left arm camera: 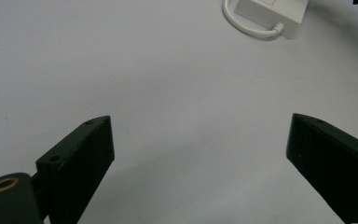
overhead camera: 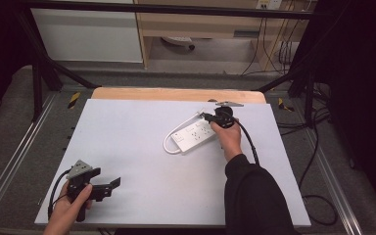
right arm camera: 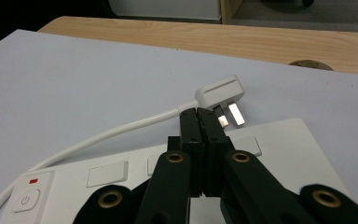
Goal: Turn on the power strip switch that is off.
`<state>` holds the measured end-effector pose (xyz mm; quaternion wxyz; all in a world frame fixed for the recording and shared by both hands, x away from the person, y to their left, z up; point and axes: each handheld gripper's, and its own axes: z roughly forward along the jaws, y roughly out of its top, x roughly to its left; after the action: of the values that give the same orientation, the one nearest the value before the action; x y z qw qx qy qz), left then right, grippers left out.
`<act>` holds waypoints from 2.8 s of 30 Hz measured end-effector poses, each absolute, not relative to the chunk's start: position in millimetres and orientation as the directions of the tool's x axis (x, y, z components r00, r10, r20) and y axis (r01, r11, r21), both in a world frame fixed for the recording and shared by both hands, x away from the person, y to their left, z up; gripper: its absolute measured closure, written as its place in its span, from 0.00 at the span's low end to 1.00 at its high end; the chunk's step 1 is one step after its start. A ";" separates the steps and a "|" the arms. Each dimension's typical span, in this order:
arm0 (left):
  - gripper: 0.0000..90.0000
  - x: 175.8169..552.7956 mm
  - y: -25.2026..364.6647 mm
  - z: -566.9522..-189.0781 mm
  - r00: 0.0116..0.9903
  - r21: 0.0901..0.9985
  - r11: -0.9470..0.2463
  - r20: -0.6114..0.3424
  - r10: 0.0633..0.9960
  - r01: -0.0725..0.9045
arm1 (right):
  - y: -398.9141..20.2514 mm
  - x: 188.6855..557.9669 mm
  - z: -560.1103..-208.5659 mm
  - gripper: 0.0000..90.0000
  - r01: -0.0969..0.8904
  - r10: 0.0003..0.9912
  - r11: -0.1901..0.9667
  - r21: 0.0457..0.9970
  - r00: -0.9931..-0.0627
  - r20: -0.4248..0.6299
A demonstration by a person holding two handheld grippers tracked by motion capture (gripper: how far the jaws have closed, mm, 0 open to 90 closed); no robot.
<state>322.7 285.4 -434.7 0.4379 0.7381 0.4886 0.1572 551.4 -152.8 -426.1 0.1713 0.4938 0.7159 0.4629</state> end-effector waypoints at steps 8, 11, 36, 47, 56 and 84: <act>0.08 322.8 285.3 -434.9 0.474 0.800 -0.141 -0.195 0.859 0.584 | -148.9 550.9 -429.5 1.00 0.557 0.863 0.085 0.826 -0.456 0.218; 0.08 322.8 285.3 -434.9 0.473 0.799 -0.141 -0.195 0.859 0.584 | -147.2 550.6 -430.8 1.00 0.558 0.861 0.089 0.825 -0.460 0.218; 0.08 322.7 284.7 -435.6 0.476 0.794 -0.149 -0.193 0.858 0.589 | -132.1 545.3 -440.3 1.00 0.564 0.843 0.105 0.819 -0.488 0.228; 0.09 322.3 284.8 -435.3 0.476 0.795 -0.146 -0.195 0.858 0.589 | -130.1 544.6 -441.8 1.00 0.566 0.841 0.111 0.817 -0.492 0.227; 0.09 322.1 285.4 -435.1 0.473 0.796 -0.142 -0.196 0.859 0.588 | -129.0 544.5 -444.0 1.00 0.571 0.840 0.110 0.814 -0.491 0.230; 0.09 322.2 285.0 -435.5 0.472 0.794 -0.145 -0.194 0.860 0.590 | -129.4 542.6 -447.1 1.00 0.558 0.836 0.090 0.825 -0.492 0.242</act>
<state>322.2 285.0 -435.5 0.4334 0.7403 0.4897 0.1558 542.6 -129.4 -447.1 0.1473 0.4819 0.7235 0.4718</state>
